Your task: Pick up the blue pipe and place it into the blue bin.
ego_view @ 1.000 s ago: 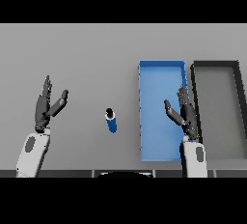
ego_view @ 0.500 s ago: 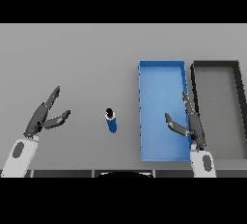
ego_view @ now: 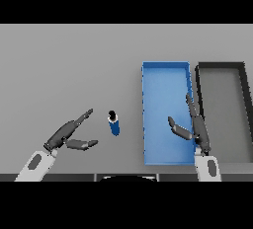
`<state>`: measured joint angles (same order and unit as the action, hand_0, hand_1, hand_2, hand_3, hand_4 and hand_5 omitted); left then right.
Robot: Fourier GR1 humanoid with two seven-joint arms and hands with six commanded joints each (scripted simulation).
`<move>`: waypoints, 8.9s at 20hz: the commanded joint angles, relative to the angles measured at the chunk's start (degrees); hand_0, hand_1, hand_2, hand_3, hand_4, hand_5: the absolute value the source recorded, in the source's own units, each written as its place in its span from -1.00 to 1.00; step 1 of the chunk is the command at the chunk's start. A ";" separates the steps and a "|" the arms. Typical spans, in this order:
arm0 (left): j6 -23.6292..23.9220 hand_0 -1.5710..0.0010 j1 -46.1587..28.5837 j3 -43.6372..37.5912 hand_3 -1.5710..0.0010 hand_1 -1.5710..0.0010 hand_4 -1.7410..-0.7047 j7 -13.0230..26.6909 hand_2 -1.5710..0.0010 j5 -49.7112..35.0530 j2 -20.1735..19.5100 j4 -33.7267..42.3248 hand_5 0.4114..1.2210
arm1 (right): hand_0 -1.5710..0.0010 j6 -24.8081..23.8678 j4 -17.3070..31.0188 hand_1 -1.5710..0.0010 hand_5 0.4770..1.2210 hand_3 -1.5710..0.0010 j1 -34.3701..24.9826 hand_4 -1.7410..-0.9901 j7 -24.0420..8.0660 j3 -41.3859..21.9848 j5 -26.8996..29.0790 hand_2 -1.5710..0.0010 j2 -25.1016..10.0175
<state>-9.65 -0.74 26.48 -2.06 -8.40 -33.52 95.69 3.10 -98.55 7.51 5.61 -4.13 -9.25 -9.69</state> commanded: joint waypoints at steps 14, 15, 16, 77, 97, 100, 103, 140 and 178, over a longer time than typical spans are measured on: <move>2.59 1.00 9.57 5.68 1.00 1.00 0.24 -1.62 1.00 6.61 15.28 -12.98 -0.91 | 1.00 0.13 0.42 1.00 -0.57 1.00 -0.11 0.40 0.49 0.81 0.74 1.00 -0.06; 3.53 1.00 10.36 6.54 1.00 1.00 0.28 -0.76 1.00 8.19 16.78 -14.85 -0.94 | 1.00 0.50 0.43 1.00 -0.56 1.00 -0.30 0.39 0.61 1.13 1.34 1.00 -0.28; 3.96 1.00 10.65 6.58 1.00 1.00 0.31 -0.86 1.00 8.86 16.97 -15.59 -0.97 | 1.00 0.60 1.11 1.00 -0.56 1.00 -0.29 0.38 0.87 1.36 1.47 1.00 -0.41; -3.67 -1.00 13.44 2.15 -1.00 -1.00 -0.47 -0.39 -1.00 11.97 32.84 -4.41 1.00 | 1.00 18.21 -21.09 1.00 -0.78 1.00 -19.15 0.17 -24.79 -10.06 26.10 0.95 -11.43; -7.80 -1.00 12.80 -0.86 -1.00 -1.00 -0.81 3.99 -1.00 15.23 35.46 -5.23 1.00 | -0.29 22.78 -6.81 -0.29 -0.80 -0.11 -40.39 -0.39 -32.42 -18.94 25.63 -0.33 -1.28; -9.54 -1.00 12.26 -2.14 -0.95 -1.00 -0.90 2.35 -1.00 12.78 37.05 -5.84 1.00 | -0.64 21.81 -6.65 -0.64 -0.23 -0.40 -40.33 -0.64 -31.76 -19.11 28.07 -0.66 -0.34; -10.95 -1.00 12.60 -3.24 -0.86 -1.00 -0.95 4.01 -1.00 12.93 37.91 -5.67 1.00 | -0.81 20.65 -6.92 -0.81 0.37 -0.66 -39.51 -0.80 -26.90 -20.42 27.91 -0.82 -1.93; -16.88 1.00 10.50 -6.89 1.00 1.00 0.61 8.71 1.00 21.52 38.58 -4.10 -0.94 | -1.00 10.58 -6.15 -1.00 1.00 -1.00 -60.13 -1.00 -39.15 -2.89 45.22 -1.00 0.61; -16.75 1.00 7.77 -5.33 1.00 1.00 0.67 8.36 1.00 22.89 37.40 -1.81 -0.96 | 0.39 -28.55 9.46 0.44 0.90 0.67 -38.71 0.24 -40.55 -37.88 57.83 0.44 -44.79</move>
<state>-26.42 7.02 21.16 6.23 14.48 3.90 93.87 -25.37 -89.11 -31.22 -34.93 -42.01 48.59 -54.49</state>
